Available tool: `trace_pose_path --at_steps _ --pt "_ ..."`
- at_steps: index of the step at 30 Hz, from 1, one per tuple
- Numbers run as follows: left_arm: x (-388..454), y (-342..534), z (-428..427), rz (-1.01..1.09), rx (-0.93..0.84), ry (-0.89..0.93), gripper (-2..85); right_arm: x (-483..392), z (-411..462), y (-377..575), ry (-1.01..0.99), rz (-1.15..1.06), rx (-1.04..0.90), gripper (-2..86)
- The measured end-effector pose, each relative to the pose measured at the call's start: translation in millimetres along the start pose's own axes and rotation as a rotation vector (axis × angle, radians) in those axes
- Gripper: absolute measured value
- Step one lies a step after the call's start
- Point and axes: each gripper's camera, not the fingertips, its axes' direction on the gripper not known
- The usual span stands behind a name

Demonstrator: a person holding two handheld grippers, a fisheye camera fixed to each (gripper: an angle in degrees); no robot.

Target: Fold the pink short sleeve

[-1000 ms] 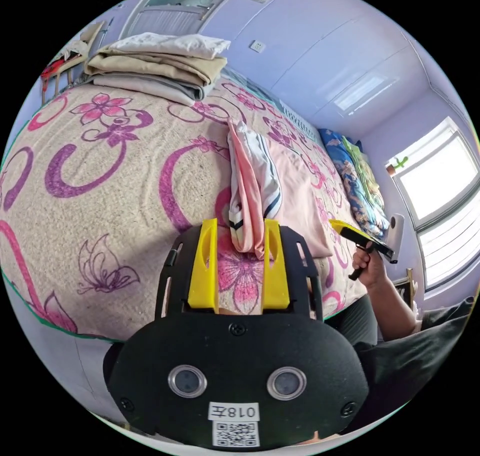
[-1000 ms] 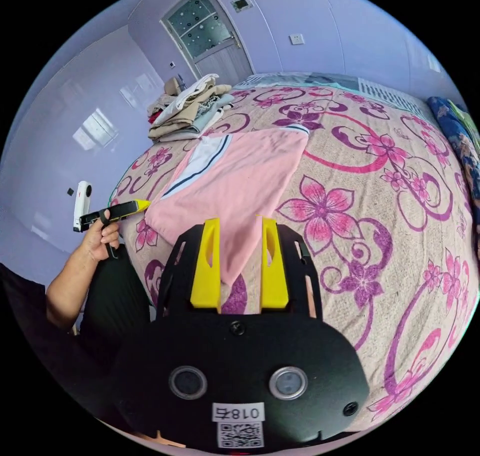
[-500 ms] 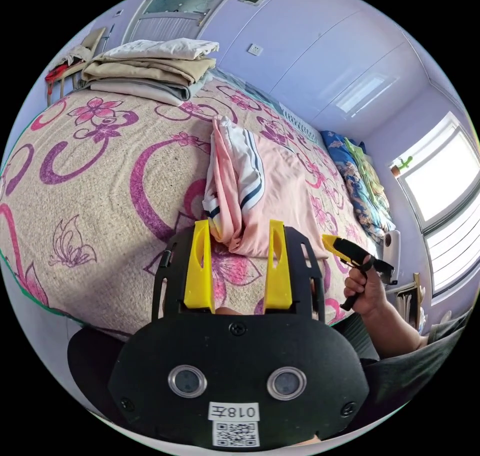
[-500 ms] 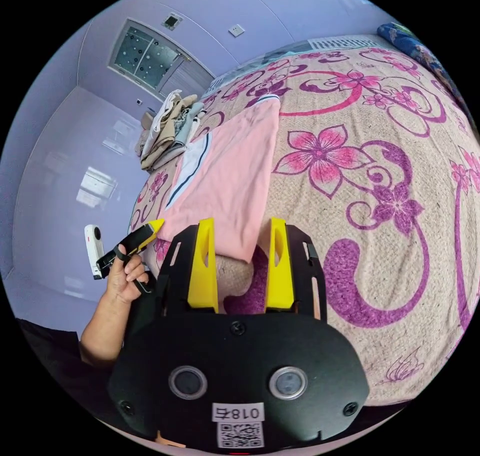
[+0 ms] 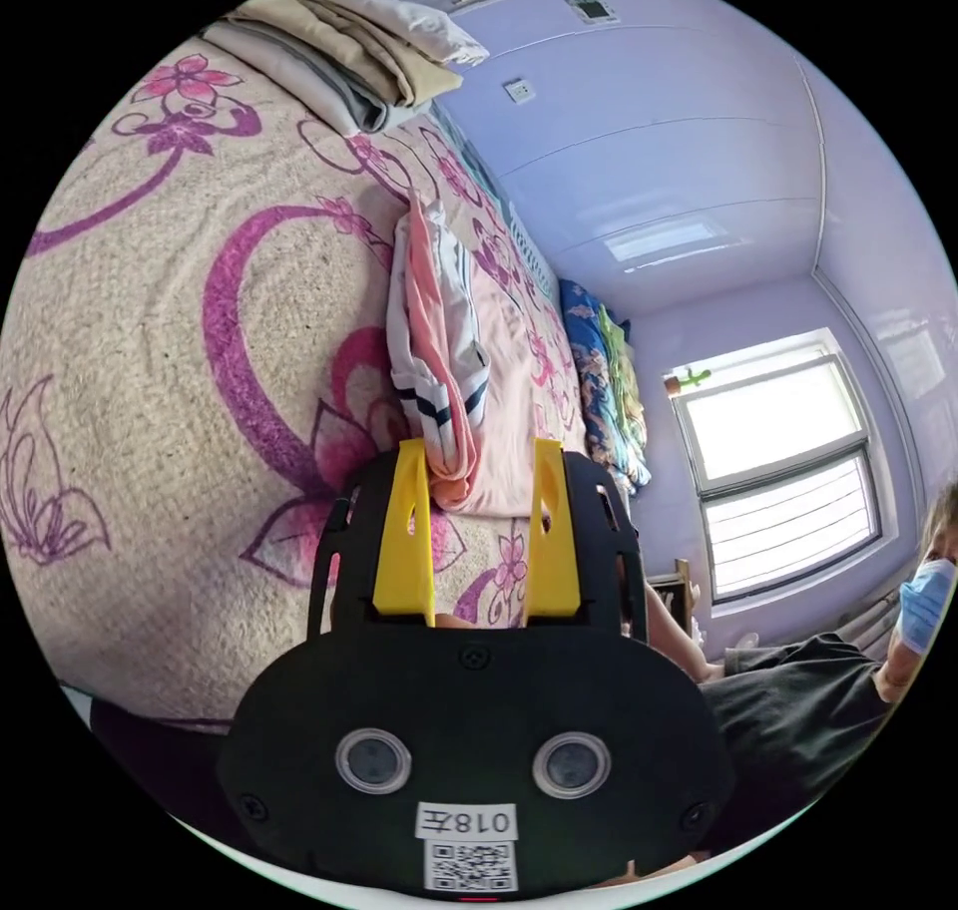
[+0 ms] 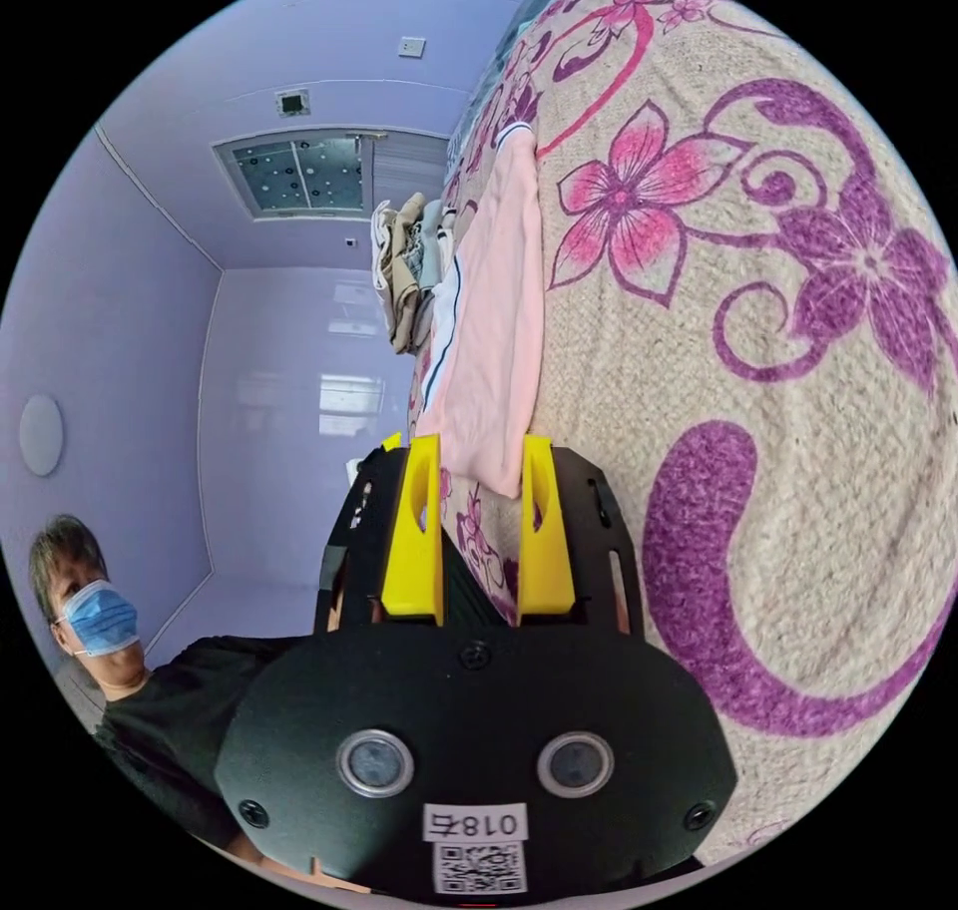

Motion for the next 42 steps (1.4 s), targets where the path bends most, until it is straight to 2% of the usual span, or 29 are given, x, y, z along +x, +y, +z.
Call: trace_pose_path --at_steps 3,8,11,13,16,22,26,33,38,42 --pt "-7.9 -5.8 -3.5 0.035 -0.044 -0.042 13.2 4.5 -4.3 -6.3 0.008 0.004 -0.021 11.0" --pt "4.2 -15.9 -1.7 0.187 -0.156 -0.249 12.1 3.6 -1.5 -21.6 0.02 -0.011 -0.058 10.7" --pt "2.0 -23.8 3.5 0.217 -0.186 -0.339 10.4 1.0 4.5 -31.9 0.027 -0.024 -0.076 8.0" --pt "-8.0 -27.7 2.7 0.191 -0.189 -0.349 8.7 2.2 6.7 -35.6 0.05 -0.006 -0.068 3.0" --pt "-30.9 -27.0 -13.3 0.128 -0.135 -0.277 5.8 -0.1 3.3 -34.1 0.047 -0.004 -0.046 1.5" --pt "-88.5 -10.7 -54.7 -0.021 0.072 0.118 4.4 -26.4 -14.6 -37.8 -0.046 -0.077 -0.011 0.5" --pt "-95.3 -12.0 -77.0 -0.025 0.155 0.263 4.2 -48.5 -26.2 -45.0 -0.133 -0.124 0.045 0.4" --pt "-40.6 -6.3 -157.3 0.183 0.25 0.33 4.3 -150.0 -55.2 -37.2 -0.23 -0.358 0.08 0.3" --pt "10.2 19.7 -253.2 0.362 0.325 0.325 4.6 -239.4 -62.5 -24.1 -0.259 -0.544 0.017 0.2" --pt "8.7 19.4 -303.2 0.397 0.363 0.317 4.7 -294.0 -40.4 -32.3 -0.303 -0.633 -0.049 0.1"
